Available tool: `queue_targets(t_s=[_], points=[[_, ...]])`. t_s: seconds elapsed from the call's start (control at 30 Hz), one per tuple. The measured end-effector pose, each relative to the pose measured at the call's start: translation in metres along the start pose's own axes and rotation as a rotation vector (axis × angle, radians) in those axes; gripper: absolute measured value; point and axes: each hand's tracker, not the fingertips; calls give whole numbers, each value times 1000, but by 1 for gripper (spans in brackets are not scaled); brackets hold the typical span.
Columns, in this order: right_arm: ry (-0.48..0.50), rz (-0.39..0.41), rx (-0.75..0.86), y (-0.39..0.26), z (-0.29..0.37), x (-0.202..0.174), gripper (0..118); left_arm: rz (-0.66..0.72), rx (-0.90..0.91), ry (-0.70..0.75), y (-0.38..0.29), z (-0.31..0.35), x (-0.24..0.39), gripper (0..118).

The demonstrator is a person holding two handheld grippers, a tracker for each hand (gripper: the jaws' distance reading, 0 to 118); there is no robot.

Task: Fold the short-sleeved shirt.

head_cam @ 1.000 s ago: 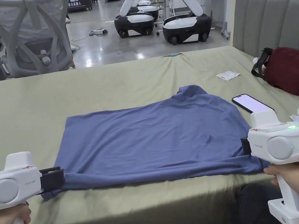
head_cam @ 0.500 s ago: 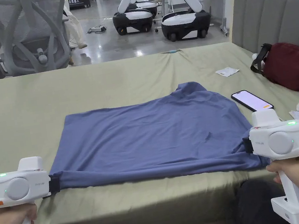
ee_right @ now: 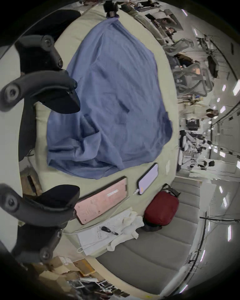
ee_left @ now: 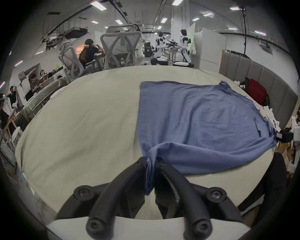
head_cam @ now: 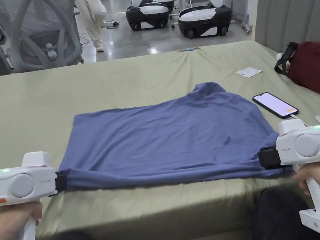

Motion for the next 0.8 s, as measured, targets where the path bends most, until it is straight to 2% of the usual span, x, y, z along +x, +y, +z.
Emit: queue_targets(t_s=[0.07,0.1,0.13,0.2,0.23,0.37,0.47,0.67,0.8], points=[[9,17,-50,-2,-11,2,87,2,2,0,0,0,0,8],[10,14,-63,-4,-15,3,77,0,2,0,0,-1,0,8],[7,4,-67,-5,-19,3,56,-2,1,0,-2,-1,0,8],[88,-6,-52,-6,-19,6,24,-5,-4,-1,-2,-2,0,8],[81,11,-43,-4,-16,5,8,-5,-3,1,-2,-1,0,8],[69,32,-2,3,-5,2,7,-6,0,2,2,1,-1,8],[89,-7,80,23,6,7,7,2,34,-13,17,8,-3,8],[67,31,155,105,0,2,7,-11,89,27,84,-14,-2,8],[51,13,177,157,-36,-6,7,20,101,41,132,-54,-1,8]])
